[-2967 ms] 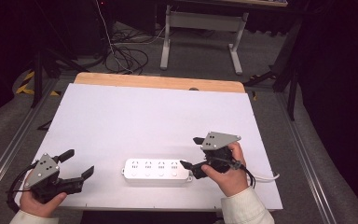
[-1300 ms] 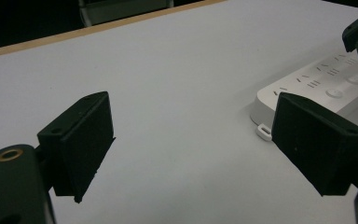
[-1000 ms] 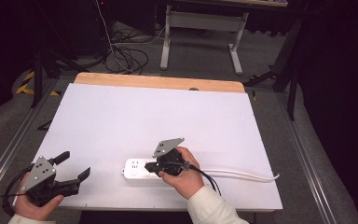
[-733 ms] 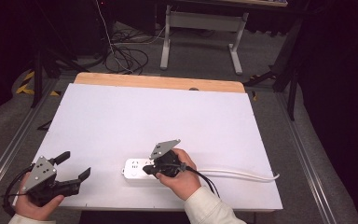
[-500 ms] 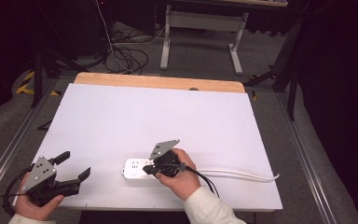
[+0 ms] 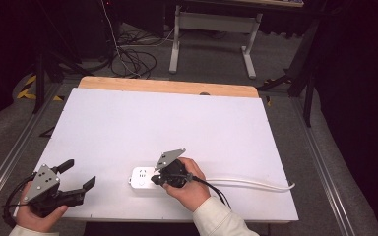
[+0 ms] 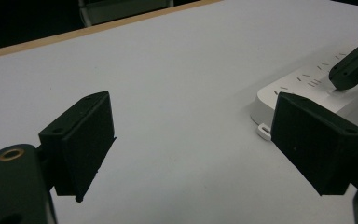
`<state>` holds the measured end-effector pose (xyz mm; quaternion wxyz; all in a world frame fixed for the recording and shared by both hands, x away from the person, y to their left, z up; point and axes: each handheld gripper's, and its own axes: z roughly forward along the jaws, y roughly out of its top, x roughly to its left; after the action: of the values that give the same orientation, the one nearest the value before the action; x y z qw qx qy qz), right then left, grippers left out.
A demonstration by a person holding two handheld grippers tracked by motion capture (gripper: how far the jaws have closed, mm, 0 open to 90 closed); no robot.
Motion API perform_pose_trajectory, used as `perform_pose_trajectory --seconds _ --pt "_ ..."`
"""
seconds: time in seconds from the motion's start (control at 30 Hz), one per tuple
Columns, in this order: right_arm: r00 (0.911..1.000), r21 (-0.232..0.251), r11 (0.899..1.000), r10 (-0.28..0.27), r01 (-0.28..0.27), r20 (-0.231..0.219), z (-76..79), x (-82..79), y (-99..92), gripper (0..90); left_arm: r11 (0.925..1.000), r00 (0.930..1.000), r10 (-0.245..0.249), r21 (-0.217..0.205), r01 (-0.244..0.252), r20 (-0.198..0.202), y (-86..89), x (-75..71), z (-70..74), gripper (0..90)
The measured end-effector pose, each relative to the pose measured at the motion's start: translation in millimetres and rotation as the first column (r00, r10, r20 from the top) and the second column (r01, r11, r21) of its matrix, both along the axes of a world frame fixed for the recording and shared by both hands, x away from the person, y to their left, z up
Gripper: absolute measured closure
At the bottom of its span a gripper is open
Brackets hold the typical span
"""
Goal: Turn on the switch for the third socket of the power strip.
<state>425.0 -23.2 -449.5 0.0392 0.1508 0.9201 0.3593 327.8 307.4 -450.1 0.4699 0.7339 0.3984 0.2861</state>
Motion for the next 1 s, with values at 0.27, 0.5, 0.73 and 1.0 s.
perform_pose_trajectory --seconds 0.27,0.5,0.73,1.0 --pt "1.0000 -0.022 1.000 0.001 -0.001 0.009 -1.1 -1.4 1.7 90.0 1.0000 1.0000 0.000 0.008 0.000 -0.001 0.1 0.2 0.0 14.3" --pt "1.0000 -0.030 1.000 -0.003 0.004 0.006 -1.4 -1.9 2.0 90.0 1.0000 1.0000 -0.001 0.008 0.001 -0.001 -0.1 -0.1 0.2 14.2" --pt "1.0000 -0.035 0.999 -0.006 0.006 0.004 -2.5 -1.9 2.7 90.0 0.9999 1.0000 0.001 0.011 -0.001 0.001 -0.4 -0.2 0.3 14.3" --pt "0.9999 -0.044 0.999 -0.012 0.013 0.009 -3.6 -2.8 4.2 90.0 1.0000 1.0000 -0.001 0.009 0.001 -0.002 -1.1 -0.1 0.0 14.3"
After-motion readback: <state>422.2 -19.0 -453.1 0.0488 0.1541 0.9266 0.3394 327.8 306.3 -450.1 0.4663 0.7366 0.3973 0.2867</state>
